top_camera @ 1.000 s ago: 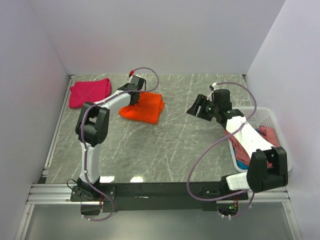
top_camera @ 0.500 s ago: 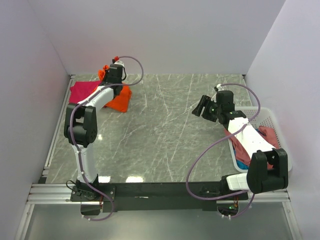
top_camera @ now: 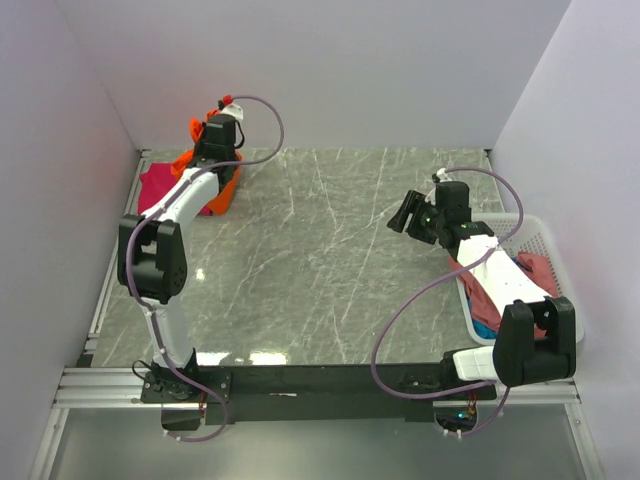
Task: Fold and stack the t-shirts
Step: Neatly place the folded tshirt to the corner
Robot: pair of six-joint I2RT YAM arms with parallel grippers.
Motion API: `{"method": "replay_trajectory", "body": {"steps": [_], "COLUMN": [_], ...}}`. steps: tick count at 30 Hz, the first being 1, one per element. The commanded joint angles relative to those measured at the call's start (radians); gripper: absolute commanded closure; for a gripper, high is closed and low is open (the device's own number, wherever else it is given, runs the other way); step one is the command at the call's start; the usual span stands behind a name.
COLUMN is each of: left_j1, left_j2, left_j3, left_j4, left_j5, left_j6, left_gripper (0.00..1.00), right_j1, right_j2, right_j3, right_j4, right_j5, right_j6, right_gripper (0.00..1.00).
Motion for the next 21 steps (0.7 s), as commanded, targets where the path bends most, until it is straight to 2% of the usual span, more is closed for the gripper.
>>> {"method": "replay_trajectory", "body": {"steps": [1, 7, 12, 16, 21], "left_j1": [0.003, 0.006, 0.073, 0.136, 0.233], "left_j2": [-0.098, -0.118, -0.097, -0.045, 0.084], "left_j3": [0.056, 0.096, 0.122, 0.111, 0.191], "left_j4": [0.059, -0.007, -0.053, -0.07, -0.137], "left_j5": [0.011, 0.031, 0.099, 0.191, 0.174], "left_j6": [0.023, -0.009, -0.087, -0.14, -0.264], "left_gripper": [1.0, 1.0, 1.0, 1.0, 1.0], "right_j1": [-0.009, -0.012, -0.012, -0.012, -0.012], "right_j2": [-0.021, -0.035, -0.044, -0.045, -0.024], "right_j3": [-0.011, -0.014, -0.012, -0.003, 0.018], "right_j4": [0.028, 0.025, 0.014, -0.005, -0.032], "right_j5": [0.018, 0.023, 0.032, 0.062, 0.081], "right_j6": [-0.01, -0.01, -0.008, -0.01, -0.011], "right_gripper": [0.28, 0.28, 0.29, 0.28, 0.28]}}
